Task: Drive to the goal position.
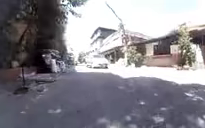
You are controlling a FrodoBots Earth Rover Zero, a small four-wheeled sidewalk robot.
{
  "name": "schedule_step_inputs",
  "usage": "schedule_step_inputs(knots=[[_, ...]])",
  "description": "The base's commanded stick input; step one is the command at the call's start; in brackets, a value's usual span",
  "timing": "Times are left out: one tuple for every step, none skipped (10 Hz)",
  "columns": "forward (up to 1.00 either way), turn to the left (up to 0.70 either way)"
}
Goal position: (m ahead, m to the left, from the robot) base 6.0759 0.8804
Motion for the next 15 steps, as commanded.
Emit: schedule_step_inputs(knots=[[1.0, 0.02], [1.0, 0.0], [1.0, 0.0], [1.0, 0.0], [1.0, 0.11], [1.0, 0.4], [1.0, 0.4], [1.0, 0.4], [1.0, 0.29], [1.0, 0.0], [1.0, 0.0], [1.0, 0.0], [1.0, 0.0], [1.0, 0.0], [1.0, 0.0]])
